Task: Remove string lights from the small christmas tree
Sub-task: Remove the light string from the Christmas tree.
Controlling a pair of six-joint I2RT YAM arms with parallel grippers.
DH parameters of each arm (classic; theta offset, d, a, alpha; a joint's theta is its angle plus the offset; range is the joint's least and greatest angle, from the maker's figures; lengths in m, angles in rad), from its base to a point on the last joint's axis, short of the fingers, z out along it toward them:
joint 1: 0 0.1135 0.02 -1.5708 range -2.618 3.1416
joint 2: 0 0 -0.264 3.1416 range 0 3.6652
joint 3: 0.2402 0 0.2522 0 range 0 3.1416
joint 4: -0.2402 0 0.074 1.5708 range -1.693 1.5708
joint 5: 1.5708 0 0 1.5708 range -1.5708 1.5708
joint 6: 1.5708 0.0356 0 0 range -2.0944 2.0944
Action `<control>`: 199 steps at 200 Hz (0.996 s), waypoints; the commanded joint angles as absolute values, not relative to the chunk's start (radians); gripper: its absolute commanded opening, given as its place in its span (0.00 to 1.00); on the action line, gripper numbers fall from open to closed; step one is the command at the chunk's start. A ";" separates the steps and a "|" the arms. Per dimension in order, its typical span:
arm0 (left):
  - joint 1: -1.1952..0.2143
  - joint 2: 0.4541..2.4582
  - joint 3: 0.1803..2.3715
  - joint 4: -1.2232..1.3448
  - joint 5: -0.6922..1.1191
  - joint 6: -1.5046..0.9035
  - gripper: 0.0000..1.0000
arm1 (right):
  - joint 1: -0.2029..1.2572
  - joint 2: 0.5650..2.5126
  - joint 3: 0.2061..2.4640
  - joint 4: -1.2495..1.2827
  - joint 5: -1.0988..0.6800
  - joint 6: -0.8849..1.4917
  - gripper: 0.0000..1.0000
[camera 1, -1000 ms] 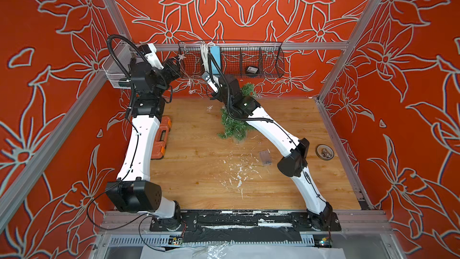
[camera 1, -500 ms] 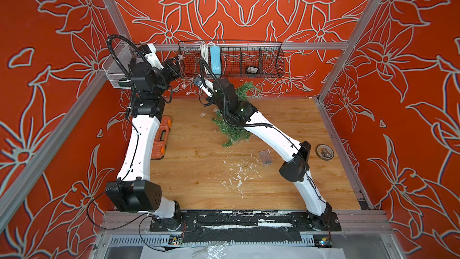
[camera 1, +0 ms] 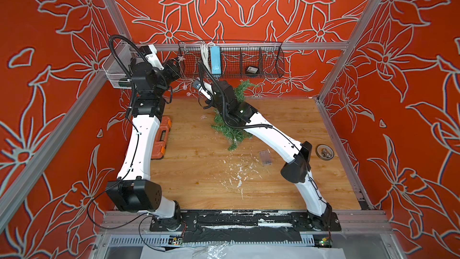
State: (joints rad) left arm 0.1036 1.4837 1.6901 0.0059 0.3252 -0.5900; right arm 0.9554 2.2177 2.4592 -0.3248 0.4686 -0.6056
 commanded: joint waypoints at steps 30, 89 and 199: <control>0.100 1.406 1.650 -0.005 0.301 -0.604 0.00 | 1.001 2.100 2.456 -0.449 0.254 -0.462 0.00; 0.101 1.349 1.590 -0.018 0.306 -0.596 0.00 | 1.031 2.029 2.322 -0.464 0.237 -0.419 0.00; 0.099 1.184 1.487 -0.089 0.350 -0.577 0.00 | 1.176 1.710 1.913 -0.417 0.242 -0.298 0.00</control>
